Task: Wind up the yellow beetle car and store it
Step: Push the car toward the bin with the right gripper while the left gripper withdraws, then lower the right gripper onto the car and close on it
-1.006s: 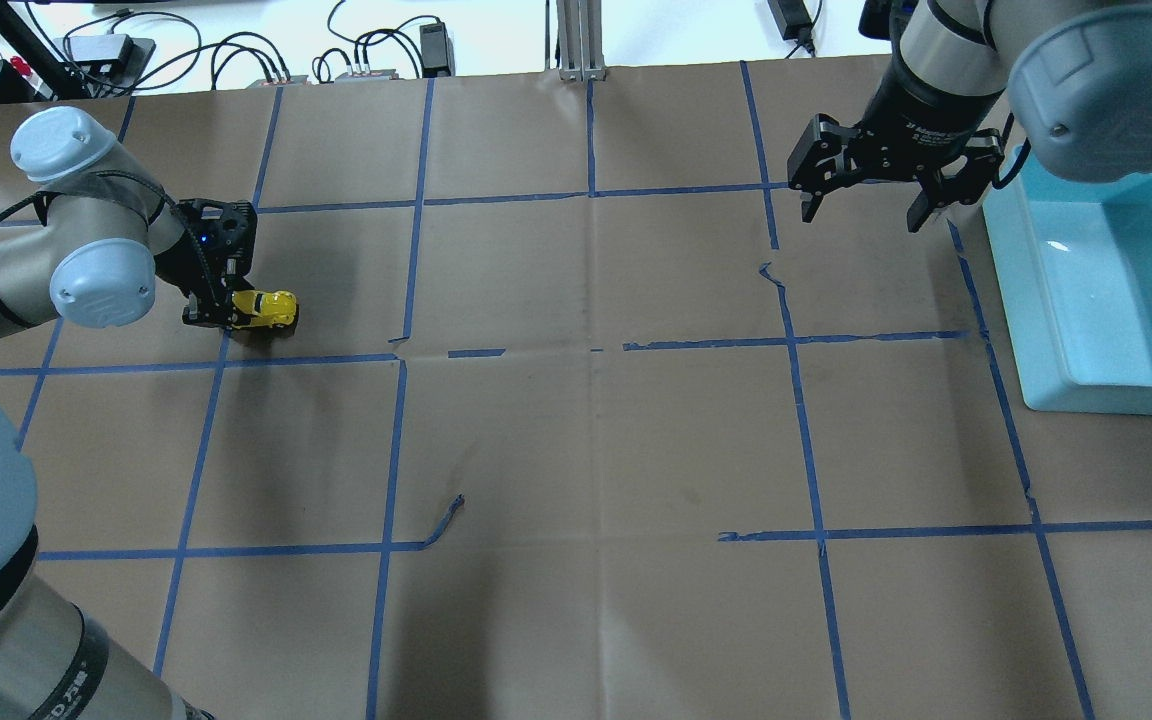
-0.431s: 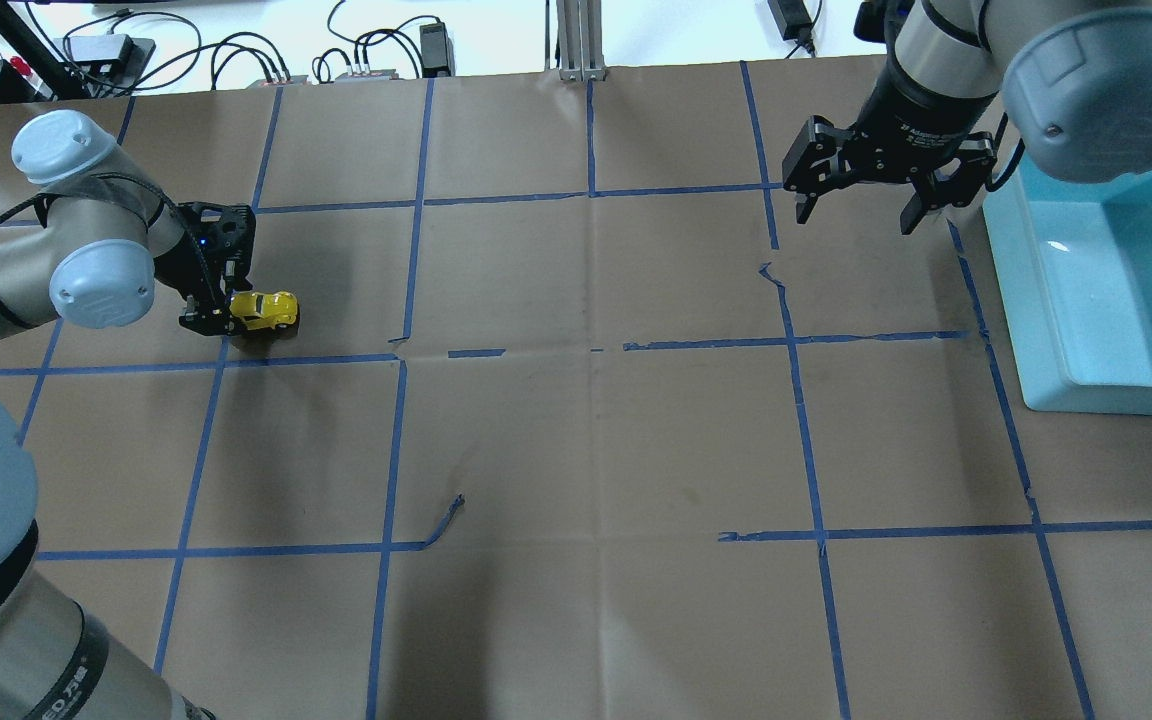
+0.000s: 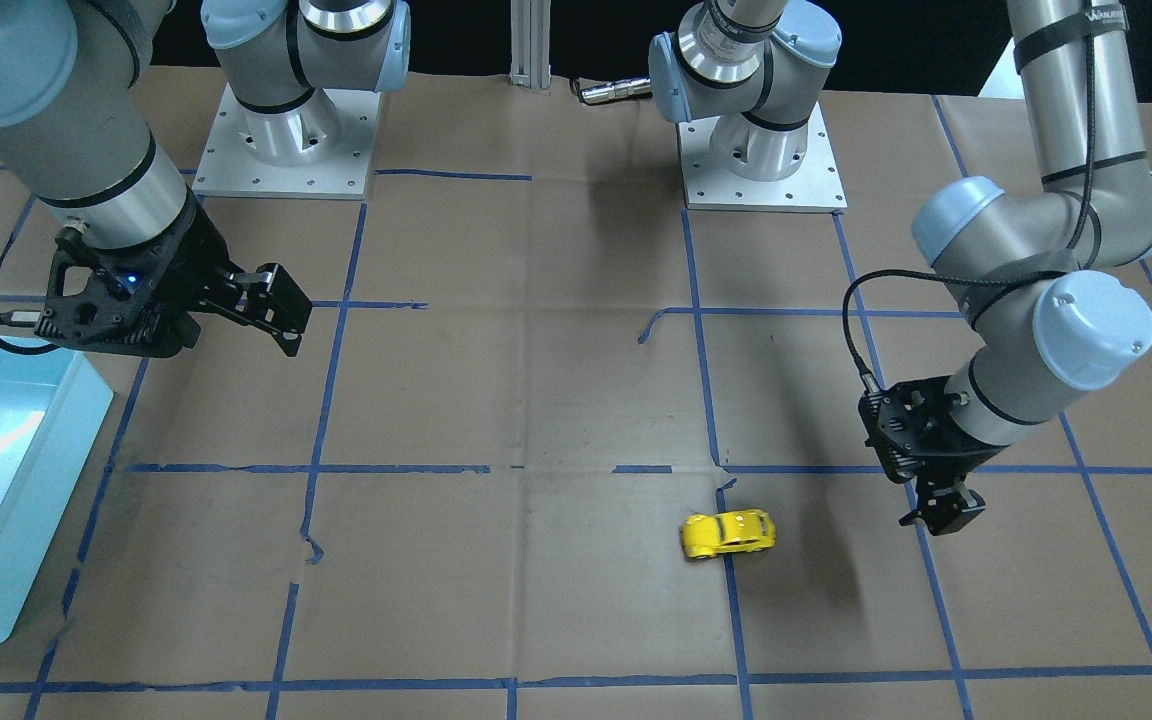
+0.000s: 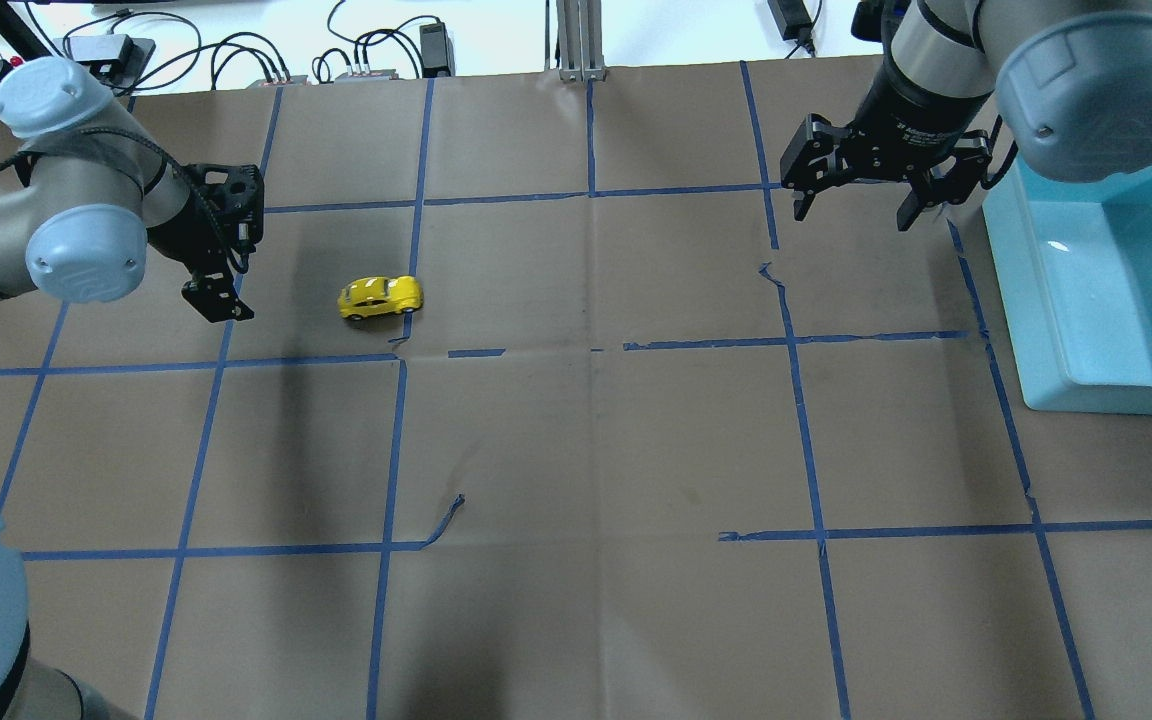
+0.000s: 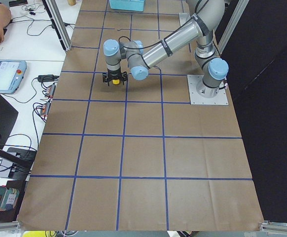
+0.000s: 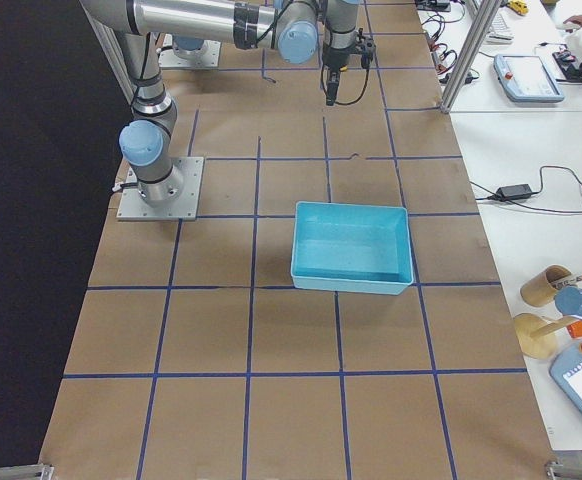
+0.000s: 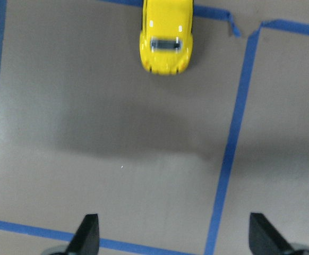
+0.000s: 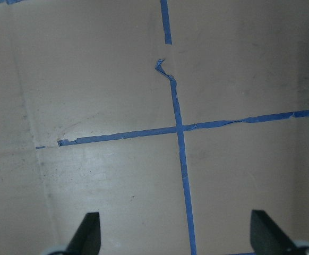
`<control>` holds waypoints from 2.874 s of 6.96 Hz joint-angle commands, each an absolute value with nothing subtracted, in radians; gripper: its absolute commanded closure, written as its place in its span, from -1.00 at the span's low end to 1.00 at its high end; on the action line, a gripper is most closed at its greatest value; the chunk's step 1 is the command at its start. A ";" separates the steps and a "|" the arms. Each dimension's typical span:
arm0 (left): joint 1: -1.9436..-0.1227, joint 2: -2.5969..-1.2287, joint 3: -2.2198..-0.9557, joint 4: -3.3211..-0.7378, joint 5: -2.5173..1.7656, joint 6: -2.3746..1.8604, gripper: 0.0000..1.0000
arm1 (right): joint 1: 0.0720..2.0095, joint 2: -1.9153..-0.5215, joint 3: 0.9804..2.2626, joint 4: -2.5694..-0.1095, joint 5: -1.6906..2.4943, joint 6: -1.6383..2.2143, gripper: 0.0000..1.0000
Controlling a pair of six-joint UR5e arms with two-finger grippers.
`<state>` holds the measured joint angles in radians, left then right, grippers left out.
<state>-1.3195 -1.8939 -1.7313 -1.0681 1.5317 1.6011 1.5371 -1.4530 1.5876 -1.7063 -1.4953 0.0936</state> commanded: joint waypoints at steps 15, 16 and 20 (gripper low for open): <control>-1.502 -1.637 -1.555 -1.470 1.545 0.115 -1.00 | 1.407 -1.275 1.589 -1.946 -1.425 -0.704 -1.00; -1.500 -1.637 -1.555 -1.470 1.539 0.117 -1.00 | 1.340 -1.223 1.592 -1.992 -1.430 -0.943 -1.00; -1.499 -1.638 -1.554 -1.476 1.540 0.117 -1.00 | 1.289 -1.103 1.583 -2.150 -1.440 -1.625 -0.99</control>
<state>-1.4984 -1.6396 -1.5511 -1.4775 1.5388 0.1170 1.2919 -1.1257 1.5851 -2.1127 -1.4373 -1.4390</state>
